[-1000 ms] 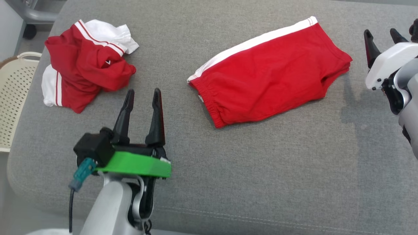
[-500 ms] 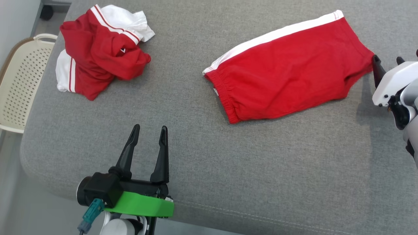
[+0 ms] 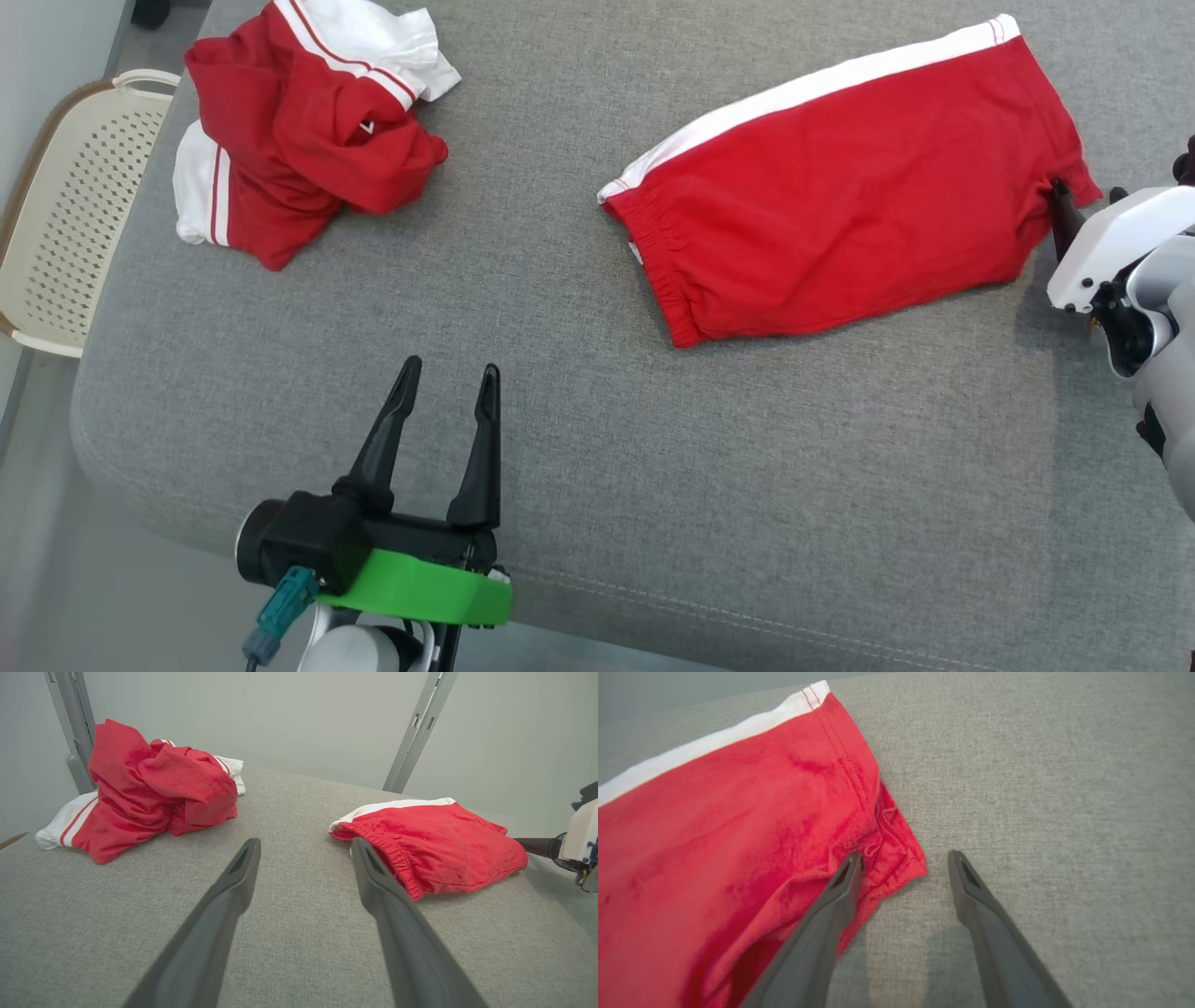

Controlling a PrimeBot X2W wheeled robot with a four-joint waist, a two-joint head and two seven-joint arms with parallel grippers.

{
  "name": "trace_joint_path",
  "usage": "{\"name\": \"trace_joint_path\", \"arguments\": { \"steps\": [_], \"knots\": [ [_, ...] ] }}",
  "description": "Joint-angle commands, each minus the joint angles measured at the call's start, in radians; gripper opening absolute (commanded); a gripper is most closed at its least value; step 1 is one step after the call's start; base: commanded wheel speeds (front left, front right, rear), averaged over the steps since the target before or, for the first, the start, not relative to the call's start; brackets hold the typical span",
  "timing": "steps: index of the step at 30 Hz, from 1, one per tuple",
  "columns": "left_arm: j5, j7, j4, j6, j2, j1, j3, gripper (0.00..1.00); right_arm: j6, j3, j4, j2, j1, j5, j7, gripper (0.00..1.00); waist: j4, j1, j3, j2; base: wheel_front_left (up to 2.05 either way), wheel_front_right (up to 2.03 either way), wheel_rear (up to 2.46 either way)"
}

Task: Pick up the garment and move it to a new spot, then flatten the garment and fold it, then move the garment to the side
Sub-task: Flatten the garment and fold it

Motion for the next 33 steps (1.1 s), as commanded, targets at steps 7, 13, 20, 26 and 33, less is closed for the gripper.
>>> {"name": "trace_joint_path", "arguments": {
  "steps": [7, 13, 20, 26, 33],
  "knots": [
    [0.0, -0.001, 0.023, -0.008, -0.001, -0.019, -0.021, 1.0, -0.002, -0.015, 0.004, 0.009, 0.028, -0.036, 0.025, 0.0, 0.004, 0.0, -0.009, 0.0, 0.0, 0.0, 0.0],
    [0.005, -0.001, 0.056, -0.005, 0.0, -0.017, -0.032, 1.0, -0.002, -0.036, 0.004, 0.025, 0.049, -0.054, -0.007, 0.0, -0.017, 0.0, -0.046, 0.0, 0.0, 0.0, 0.0],
    [0.003, 0.0, 0.1, 0.006, 0.006, 0.006, -0.028, 1.0, -0.001, -0.054, 0.003, 0.057, 0.117, -0.054, -0.04, 0.0, -0.059, 0.0, -0.118, 0.0, 0.0, 0.0, 0.0],
    [-0.008, 0.016, 0.121, 0.018, 0.023, 0.033, -0.021, 1.0, -0.001, -0.052, 0.003, 0.099, 0.192, -0.048, -0.056, 0.0, -0.101, 0.0, -0.175, 0.0, 0.0, 0.0, 0.0],
    [-0.024, 0.037, 0.117, 0.034, 0.039, 0.068, -0.009, 1.0, -0.002, -0.033, 0.0, 0.138, 0.26, -0.057, -0.076, 0.0, -0.141, 0.0, -0.221, 0.0, 0.0, 0.0, 0.0]
  ]
}}
